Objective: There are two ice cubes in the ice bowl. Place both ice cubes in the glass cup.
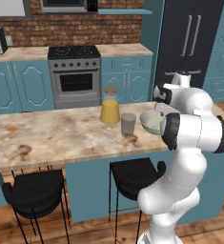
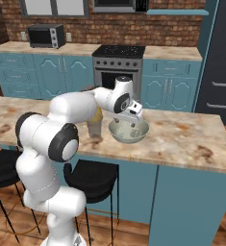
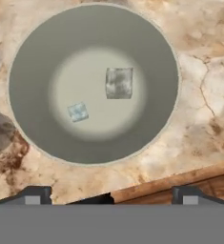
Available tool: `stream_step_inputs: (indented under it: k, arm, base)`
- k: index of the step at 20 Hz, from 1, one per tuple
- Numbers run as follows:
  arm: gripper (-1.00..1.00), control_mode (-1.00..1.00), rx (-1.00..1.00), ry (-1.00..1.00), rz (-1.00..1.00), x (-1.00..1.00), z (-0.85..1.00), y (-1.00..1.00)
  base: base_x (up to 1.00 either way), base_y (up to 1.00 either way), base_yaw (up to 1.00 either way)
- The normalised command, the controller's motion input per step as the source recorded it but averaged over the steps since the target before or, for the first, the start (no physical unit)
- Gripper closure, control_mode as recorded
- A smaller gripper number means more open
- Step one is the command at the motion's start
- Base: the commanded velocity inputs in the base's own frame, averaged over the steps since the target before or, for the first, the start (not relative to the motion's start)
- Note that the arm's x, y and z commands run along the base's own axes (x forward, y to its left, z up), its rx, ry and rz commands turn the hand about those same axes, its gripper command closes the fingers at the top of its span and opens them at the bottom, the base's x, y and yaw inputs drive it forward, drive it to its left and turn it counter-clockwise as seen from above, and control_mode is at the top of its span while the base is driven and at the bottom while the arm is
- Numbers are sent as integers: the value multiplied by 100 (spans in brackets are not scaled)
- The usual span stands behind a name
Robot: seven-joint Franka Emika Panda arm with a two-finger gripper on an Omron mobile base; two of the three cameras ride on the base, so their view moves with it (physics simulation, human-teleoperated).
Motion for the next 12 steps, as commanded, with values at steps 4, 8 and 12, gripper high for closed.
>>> stream_step_inputs:
  k: [4, 8, 12]
  arm:
    - [-100, -100, 0, 7, 0, 52, -42, -6]
    - [-100, -100, 0, 9, 0, 45, -63, -15]
    - [-100, -100, 0, 1, 0, 43, -48, -18]
  base:
    - [0, 0, 0]
    - [0, 0, 0]
    - [0, 0, 0]
